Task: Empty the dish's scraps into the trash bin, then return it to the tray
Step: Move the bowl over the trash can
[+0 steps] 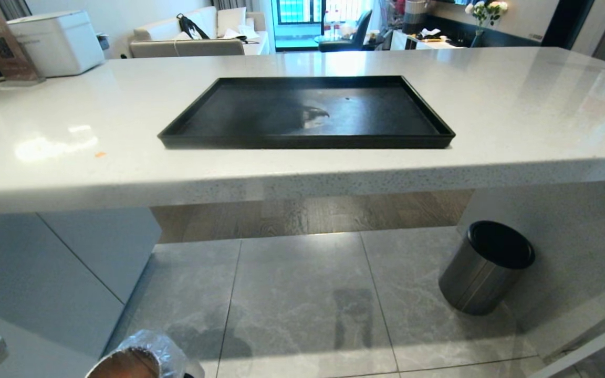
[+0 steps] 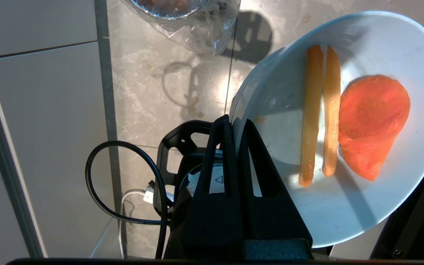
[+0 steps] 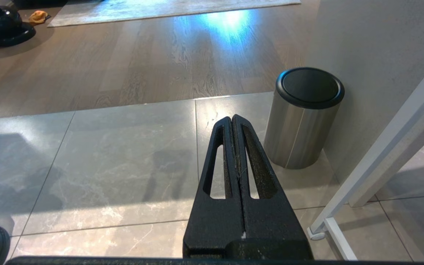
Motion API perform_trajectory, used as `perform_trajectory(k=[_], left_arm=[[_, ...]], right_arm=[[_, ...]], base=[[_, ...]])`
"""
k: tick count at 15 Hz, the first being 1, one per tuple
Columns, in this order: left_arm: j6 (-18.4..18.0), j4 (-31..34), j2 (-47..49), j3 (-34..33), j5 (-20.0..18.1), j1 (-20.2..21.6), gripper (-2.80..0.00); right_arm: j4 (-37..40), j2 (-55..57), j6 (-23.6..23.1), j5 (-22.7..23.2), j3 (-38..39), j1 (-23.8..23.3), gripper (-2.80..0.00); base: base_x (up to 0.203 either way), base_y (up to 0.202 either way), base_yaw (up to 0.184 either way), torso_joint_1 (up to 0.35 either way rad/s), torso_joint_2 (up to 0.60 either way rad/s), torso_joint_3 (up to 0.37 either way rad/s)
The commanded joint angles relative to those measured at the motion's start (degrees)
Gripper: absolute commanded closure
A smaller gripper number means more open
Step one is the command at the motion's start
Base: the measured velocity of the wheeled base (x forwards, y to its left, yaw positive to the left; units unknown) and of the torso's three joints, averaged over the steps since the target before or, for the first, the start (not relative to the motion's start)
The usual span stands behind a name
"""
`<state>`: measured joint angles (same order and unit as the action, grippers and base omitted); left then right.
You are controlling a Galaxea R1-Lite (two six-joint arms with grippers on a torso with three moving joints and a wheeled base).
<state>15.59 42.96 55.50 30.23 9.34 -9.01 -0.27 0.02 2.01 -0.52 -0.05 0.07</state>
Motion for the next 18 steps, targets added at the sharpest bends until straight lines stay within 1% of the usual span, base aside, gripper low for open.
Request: perform_trajectory(k=[1,7,13,18], left_arm=[[0.2,0.3,-0.3,0.0,0.1,0.0,0.0],[0.2,0.3,-0.4,-0.4,0.1,0.1,0.0],[0.3,0.2,-1.7,-3.4,0.2,0.3,0.0],[0.1,0.2,-2.4,-4.1,0.2,0.2,0.0]], right_arm=[[0.1,0.0,0.0,0.0,0.0,0.0,0.0],[0.1,0.0,0.0,0.0,0.0,0.0,0.0],[0.1,0.0,0.0,0.0,0.0,0.0,0.0],[0.1,0.0,0.0,0.0,0.0,0.0,0.0]], base=[[0.0,0.0,0.0,0.032,0.15,0.183],[0.0,0.0,0.0,0.009,0.04,0.044],[0.0,0.0,0.0,0.0,0.0,0.0],[0.0,0.0,0.0,0.0,0.0,0.0]])
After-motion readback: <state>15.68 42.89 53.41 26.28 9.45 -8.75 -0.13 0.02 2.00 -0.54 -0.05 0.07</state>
